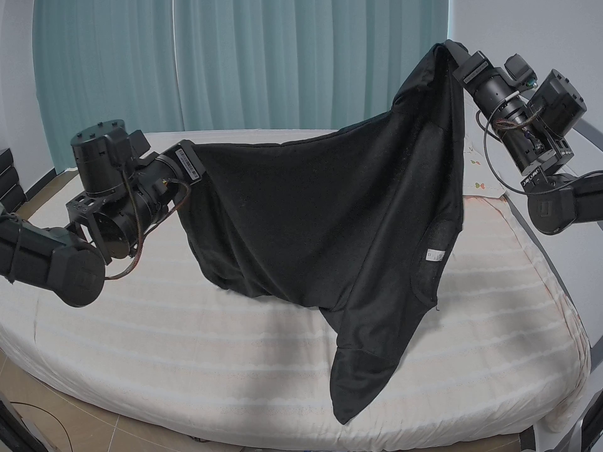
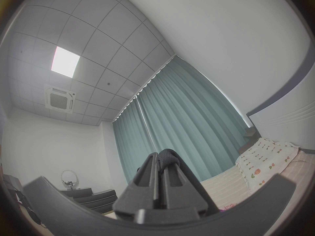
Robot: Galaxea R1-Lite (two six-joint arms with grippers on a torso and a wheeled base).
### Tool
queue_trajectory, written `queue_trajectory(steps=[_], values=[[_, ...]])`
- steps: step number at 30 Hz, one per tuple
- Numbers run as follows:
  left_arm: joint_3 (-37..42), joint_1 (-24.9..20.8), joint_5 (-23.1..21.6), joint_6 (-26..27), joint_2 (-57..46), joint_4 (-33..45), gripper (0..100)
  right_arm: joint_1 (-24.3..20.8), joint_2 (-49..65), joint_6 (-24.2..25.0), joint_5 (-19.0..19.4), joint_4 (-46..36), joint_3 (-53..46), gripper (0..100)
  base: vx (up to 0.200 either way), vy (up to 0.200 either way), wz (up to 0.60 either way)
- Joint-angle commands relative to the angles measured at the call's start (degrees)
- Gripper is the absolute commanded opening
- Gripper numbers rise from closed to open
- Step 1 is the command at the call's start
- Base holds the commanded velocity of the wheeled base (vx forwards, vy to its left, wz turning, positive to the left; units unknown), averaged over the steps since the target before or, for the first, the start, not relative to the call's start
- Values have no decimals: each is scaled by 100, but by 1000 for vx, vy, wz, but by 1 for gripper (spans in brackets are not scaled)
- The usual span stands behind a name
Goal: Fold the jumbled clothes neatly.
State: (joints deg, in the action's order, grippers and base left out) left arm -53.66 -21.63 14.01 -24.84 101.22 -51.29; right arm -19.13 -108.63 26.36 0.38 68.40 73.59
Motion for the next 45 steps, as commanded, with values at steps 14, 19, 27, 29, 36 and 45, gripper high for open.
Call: queue_trajectory(steps=[14,19,27,29,36,45], values=[[1754,-667,-82,-1163,-190,-13,0,-733,-194,1592,68,402,-2912,0,0,0,0],[2088,-676,-276,-1233,-23,-22,0,-742,-220,1706,59,657,-3360,0,0,0,0],[2510,-641,-372,-1655,65,-75,0,-689,-176,1908,50,921,-4081,0,0,0,0],[2615,-624,-364,-1664,65,-75,0,-662,-211,1961,59,1105,-4292,0,0,0,0],[2967,-676,-372,-1646,91,-514,0,-645,-325,2005,24,1299,-4547,0,0,0,0],[3090,-667,-355,-1664,91,-611,0,-645,-220,2005,15,1299,-4670,0,-111,0,0]])
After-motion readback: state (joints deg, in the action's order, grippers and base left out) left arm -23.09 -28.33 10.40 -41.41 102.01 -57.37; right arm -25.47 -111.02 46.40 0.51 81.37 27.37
